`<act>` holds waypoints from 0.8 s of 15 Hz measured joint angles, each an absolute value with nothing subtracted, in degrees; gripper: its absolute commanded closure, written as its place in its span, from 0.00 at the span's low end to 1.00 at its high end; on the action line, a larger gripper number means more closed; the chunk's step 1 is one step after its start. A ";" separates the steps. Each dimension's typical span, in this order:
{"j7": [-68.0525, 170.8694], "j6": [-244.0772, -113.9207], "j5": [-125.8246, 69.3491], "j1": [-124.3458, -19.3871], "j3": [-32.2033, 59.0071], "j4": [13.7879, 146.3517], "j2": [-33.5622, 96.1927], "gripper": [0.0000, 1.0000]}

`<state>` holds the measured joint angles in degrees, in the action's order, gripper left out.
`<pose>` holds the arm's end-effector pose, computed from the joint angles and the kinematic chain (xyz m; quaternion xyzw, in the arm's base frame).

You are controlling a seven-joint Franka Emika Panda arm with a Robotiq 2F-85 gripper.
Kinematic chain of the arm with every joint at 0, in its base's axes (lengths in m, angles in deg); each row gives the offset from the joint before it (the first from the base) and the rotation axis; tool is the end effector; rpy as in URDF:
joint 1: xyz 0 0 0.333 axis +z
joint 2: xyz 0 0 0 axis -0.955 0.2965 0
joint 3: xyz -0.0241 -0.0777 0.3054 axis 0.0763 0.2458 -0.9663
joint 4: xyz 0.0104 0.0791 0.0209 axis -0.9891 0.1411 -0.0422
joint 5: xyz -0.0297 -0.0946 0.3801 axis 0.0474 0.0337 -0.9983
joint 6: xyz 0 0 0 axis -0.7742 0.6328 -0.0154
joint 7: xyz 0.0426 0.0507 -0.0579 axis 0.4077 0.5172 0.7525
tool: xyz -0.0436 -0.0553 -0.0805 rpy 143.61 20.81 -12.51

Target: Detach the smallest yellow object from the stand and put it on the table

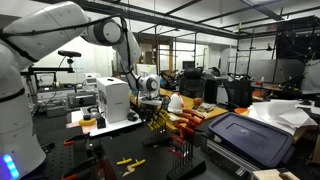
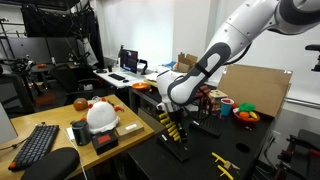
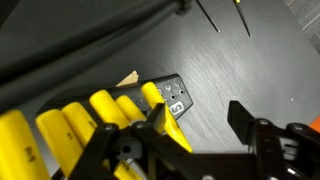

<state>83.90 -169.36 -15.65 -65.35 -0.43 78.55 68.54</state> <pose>0.6195 0.1744 0.0651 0.8813 0.4443 -0.1609 0.0080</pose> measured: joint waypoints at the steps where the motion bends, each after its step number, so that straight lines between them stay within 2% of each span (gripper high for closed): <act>1: 83.90 -169.37 -15.51 -65.35 -0.32 78.34 68.53 0.71; 5: 83.89 -169.94 -14.08 -65.36 0.03 77.84 68.51 0.99; 12: 83.90 -170.53 -13.35 -64.87 0.15 77.75 68.44 0.99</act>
<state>83.90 -170.53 -13.35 -64.87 0.15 77.75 68.44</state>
